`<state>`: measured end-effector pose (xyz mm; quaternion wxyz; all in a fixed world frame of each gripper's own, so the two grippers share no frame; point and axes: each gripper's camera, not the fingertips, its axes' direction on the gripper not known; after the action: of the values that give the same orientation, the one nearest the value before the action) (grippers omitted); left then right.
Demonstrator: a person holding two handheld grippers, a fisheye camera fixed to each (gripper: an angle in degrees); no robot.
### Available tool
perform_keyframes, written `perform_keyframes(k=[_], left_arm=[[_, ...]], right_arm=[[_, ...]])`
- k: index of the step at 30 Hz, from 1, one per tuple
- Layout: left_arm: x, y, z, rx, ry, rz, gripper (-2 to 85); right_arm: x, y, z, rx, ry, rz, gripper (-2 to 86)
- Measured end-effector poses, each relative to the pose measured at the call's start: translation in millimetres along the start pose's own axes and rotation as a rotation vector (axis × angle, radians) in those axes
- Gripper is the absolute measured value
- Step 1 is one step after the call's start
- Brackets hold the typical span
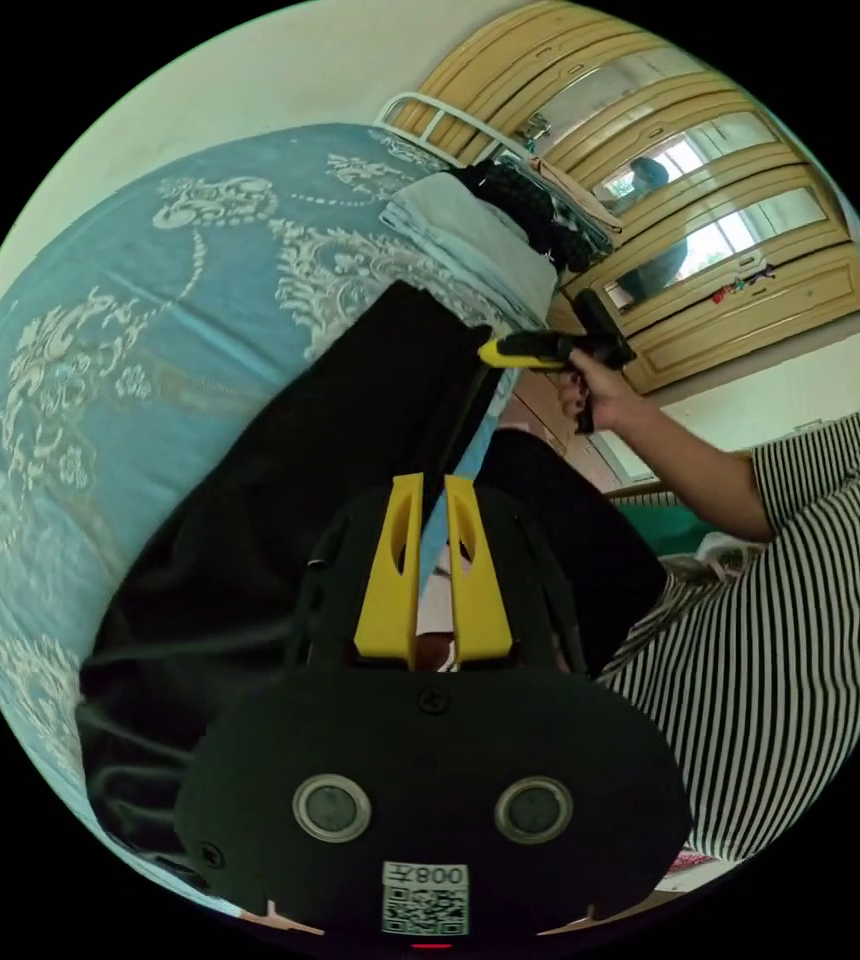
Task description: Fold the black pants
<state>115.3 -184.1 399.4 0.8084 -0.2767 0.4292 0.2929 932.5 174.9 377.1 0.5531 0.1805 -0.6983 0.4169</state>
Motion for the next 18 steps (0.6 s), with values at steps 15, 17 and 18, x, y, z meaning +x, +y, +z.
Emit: perform_keyframes(k=[15, 17, 18], left_arm=[[-11.5, -183.1, 109.9, -0.221, -0.193, 0.001, 4.4], [-11.5, -187.9, 111.6, -0.207, -0.184, -0.012, 2.9], [-11.6, -188.7, 111.5, -0.204, -0.180, -0.013, 2.6]], right_arm=[[-28.0, 47.3, -94.6, 0.019, -0.061, -0.018, 0.5], [-29.6, 52.2, -105.3, 0.019, -0.070, -0.020, 0.5], [-29.9, 53.4, -107.7, 0.019, -0.072, -0.020, 0.5]])
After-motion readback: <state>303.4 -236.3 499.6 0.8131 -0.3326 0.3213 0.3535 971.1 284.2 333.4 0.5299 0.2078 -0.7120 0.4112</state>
